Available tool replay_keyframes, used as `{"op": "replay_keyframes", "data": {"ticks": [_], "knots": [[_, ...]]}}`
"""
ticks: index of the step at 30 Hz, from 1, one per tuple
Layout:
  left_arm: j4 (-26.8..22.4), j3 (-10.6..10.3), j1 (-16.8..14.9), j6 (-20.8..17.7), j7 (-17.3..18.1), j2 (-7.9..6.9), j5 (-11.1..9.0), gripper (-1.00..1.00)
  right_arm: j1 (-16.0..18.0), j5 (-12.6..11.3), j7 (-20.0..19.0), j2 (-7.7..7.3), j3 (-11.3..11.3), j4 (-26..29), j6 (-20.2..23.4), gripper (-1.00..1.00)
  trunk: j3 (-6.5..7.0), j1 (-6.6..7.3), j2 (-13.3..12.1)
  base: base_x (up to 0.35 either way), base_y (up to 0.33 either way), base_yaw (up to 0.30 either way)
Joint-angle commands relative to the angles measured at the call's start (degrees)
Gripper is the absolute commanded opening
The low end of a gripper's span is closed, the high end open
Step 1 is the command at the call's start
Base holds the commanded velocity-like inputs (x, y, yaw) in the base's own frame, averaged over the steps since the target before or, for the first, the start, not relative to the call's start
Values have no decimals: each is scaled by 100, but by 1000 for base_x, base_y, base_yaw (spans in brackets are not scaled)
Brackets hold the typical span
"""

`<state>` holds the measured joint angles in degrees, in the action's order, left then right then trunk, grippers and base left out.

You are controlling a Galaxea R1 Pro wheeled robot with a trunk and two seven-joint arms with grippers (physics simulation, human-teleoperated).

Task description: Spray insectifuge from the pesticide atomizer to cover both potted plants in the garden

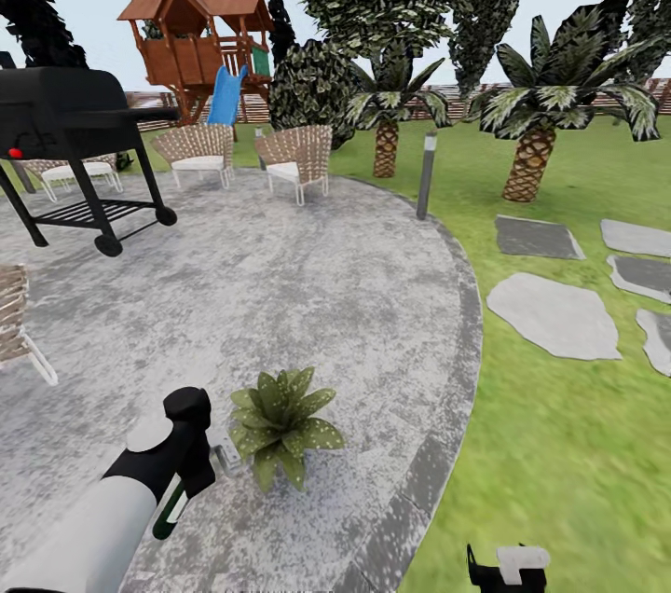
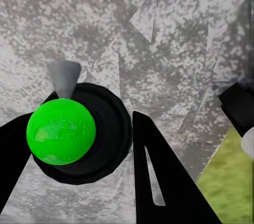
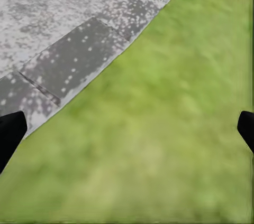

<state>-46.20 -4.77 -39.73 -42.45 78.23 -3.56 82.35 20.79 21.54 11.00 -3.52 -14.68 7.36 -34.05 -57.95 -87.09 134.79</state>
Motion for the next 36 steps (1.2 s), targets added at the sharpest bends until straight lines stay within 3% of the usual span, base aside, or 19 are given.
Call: {"op": "replay_keyframes", "data": {"ticks": [1,6,9,12,20,24,28,30,32,36], "knots": [[-4,-23,-1,-65,45,-6,27,-100,4,61,34,1,-21,-7,-14,100,-5,2,2,-134,-105,8],[28,-15,18,-70,17,-3,27,-100,4,61,34,18,-18,-7,-14,100,-5,2,2,-28,-21,222],[75,0,27,-70,-370,5,17,-100,4,61,34,18,-18,-7,-14,100,-5,2,2,0,0,274],[83,2,39,-70,-386,23,-9,-100,4,61,34,18,-18,-7,-14,100,-5,2,2,0,0,167],[380,9,86,-70,-448,323,-51,-100,4,61,34,18,-18,-7,-14,100,-5,2,2,0,0,14],[400,35,88,-65,-663,343,-111,-100,4,61,34,18,-18,-7,-14,100,-5,2,2,0,0,0],[401,43,96,-44,-778,315,-457,-100,4,69,34,18,-18,-13,-14,100,-5,2,2,0,0,0],[422,45,102,-33,-979,290,-693,-100,4,65,34,18,-18,-10,-14,100,-5,2,2,0,0,0],[704,29,179,-10,-1436,316,-1026,-100,4,65,34,18,-18,-12,-14,100,-5,2,2,0,0,0],[839,8,223,-1,-2000,352,-1138,-100,4,68,34,18,-18,-9,-14,100,-5,2,2,0,0,0]]}}
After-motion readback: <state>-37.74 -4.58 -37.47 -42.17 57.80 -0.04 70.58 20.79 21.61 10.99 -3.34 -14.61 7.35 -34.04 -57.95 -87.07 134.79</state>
